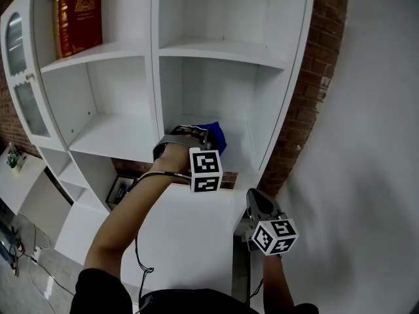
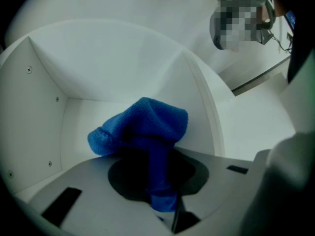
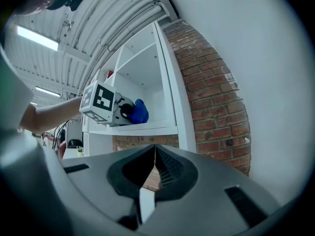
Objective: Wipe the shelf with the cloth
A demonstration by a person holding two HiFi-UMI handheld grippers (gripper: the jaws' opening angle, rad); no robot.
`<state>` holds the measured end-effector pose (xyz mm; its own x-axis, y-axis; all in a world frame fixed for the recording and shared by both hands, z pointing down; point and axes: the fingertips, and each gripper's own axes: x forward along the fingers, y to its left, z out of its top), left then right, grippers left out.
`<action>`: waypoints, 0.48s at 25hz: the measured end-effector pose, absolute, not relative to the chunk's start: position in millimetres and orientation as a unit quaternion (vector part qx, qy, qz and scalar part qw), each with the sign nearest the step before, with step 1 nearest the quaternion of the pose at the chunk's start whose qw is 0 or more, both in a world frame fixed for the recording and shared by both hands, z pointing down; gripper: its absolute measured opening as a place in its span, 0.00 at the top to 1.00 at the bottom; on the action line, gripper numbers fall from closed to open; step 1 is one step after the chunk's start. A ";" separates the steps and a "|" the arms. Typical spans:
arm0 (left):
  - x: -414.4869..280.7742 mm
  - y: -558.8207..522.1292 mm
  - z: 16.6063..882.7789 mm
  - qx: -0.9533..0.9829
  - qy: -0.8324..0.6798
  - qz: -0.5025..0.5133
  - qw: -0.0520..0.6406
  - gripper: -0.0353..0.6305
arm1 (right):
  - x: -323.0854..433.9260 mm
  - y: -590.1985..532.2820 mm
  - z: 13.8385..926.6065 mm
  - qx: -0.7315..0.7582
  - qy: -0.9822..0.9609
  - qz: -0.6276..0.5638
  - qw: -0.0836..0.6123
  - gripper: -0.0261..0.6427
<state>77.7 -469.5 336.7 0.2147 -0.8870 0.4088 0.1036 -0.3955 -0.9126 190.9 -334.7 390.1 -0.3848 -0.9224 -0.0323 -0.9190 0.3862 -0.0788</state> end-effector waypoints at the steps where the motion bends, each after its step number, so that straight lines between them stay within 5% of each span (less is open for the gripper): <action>1: 79.9 -469.2 336.8 -0.633 0.308 -0.545 0.456 0.82 | 192.3 -334.3 390.5 -0.555 0.831 -0.025 0.035 0.93; 12: 110.7 -460.6 337.0 -0.638 0.285 -0.533 0.477 0.82 | 207.8 -325.6 389.0 -0.573 0.818 -0.023 0.038 0.93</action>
